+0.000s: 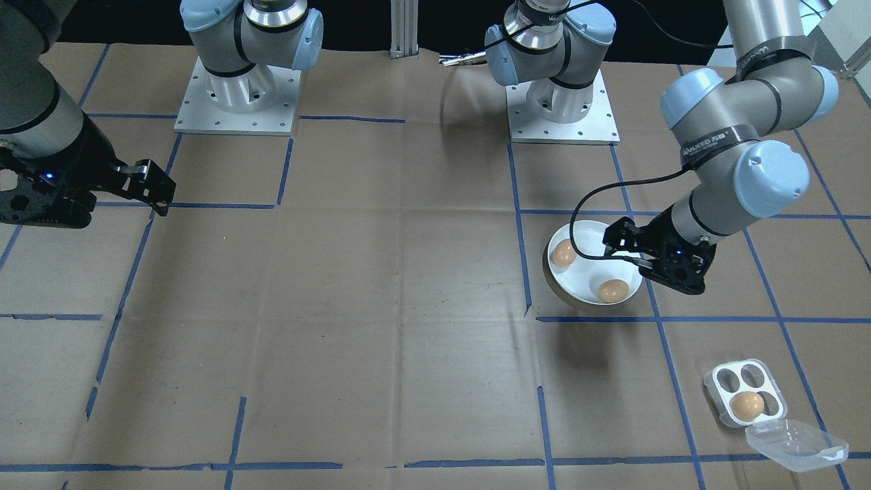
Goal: Place egg on plate
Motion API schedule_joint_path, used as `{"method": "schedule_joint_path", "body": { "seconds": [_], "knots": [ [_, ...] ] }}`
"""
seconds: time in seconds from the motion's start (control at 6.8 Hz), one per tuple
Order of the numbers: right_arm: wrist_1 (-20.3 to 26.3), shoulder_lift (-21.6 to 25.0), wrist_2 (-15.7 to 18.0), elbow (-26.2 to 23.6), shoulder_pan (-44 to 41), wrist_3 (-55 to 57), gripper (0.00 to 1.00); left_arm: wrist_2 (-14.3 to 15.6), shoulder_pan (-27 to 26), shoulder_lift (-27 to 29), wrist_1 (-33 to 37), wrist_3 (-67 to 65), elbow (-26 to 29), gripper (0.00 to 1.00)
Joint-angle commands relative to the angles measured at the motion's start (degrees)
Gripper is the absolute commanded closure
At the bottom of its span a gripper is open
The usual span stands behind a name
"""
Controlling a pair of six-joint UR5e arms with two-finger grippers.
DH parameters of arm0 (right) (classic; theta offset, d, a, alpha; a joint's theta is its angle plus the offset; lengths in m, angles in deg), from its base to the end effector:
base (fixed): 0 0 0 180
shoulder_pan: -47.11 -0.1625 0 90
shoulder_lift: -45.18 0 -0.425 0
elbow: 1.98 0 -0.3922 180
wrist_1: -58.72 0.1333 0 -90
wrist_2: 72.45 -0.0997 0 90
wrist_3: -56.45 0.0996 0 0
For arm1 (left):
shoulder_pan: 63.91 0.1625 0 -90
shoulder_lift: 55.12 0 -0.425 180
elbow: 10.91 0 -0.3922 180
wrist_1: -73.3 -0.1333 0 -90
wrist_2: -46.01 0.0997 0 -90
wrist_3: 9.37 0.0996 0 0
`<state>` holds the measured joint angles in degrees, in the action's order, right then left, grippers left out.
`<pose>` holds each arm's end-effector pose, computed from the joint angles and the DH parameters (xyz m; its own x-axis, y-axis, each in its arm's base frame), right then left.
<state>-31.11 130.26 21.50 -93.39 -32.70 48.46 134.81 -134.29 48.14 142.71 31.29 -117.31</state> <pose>0.0335 -0.5283 0.4327 -0.9982 0.0313 0.0520 0.0374 0.9919 0.1216 0.0474 -0.5363 0.2680 -0.9296 0.3490 0.1184 0.3613 0.9264 0.1061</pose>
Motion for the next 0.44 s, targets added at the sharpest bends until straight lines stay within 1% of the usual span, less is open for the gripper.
{"method": "schedule_joint_path", "body": {
  "seconds": [0.0, 0.15, 0.29],
  "knots": [
    [0.0, 0.0, 0.0, 0.0, 0.0, 0.0, 0.00, 0.2, 2.6, 8.4, -0.1, -1.7, 11.5, 0.03],
    [0.0, 0.0, 0.0, 0.0, 0.0, 0.0, 0.00, 0.2, 4.2, 12.2, -0.1, -9.4, 16.4, 0.02],
    [0.0, 0.0, 0.0, 0.0, 0.0, 0.0, 0.00, 0.2, 4.9, 14.3, -0.1, -19.4, 19.5, 0.02]
  ]
}}
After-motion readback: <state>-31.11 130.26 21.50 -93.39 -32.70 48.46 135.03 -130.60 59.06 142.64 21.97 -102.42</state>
